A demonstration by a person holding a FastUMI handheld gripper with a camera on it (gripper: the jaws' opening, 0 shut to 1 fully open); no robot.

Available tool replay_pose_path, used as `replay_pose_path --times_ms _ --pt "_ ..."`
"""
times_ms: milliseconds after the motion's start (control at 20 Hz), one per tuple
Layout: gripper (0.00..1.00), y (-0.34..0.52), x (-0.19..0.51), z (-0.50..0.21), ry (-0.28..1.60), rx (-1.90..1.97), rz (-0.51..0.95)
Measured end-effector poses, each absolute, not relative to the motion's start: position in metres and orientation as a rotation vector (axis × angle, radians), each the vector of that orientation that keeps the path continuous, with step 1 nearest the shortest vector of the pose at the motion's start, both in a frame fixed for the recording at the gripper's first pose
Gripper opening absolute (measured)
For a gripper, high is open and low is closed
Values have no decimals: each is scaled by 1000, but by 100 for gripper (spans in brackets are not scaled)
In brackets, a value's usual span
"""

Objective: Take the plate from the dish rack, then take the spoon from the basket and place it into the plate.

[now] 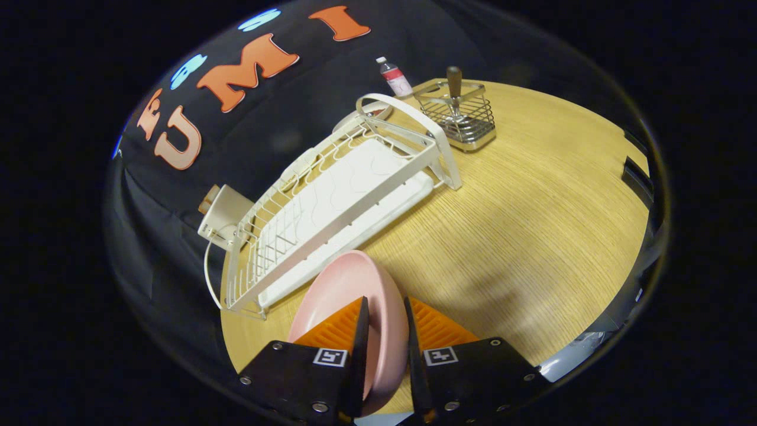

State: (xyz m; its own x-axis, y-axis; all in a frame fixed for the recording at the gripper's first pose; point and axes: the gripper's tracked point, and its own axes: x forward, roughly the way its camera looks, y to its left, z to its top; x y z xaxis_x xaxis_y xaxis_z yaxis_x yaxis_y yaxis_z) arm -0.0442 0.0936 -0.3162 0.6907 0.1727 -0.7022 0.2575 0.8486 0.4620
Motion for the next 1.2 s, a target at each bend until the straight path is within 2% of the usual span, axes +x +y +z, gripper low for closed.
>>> replay_pose_path --times_ms 300,400,550,650,900,1200 --pt "50 84 -37 -322 817 394 -39" --pt "54 79 -35 -322 816 314 -41" --pt "54 73 -30 -310 795 259 -23" --pt "58 62 -20 -296 767 249 -20" --pt "80 -9 13 -251 634 136 -96" --pt "96 -80 58 -210 470 57 -191"
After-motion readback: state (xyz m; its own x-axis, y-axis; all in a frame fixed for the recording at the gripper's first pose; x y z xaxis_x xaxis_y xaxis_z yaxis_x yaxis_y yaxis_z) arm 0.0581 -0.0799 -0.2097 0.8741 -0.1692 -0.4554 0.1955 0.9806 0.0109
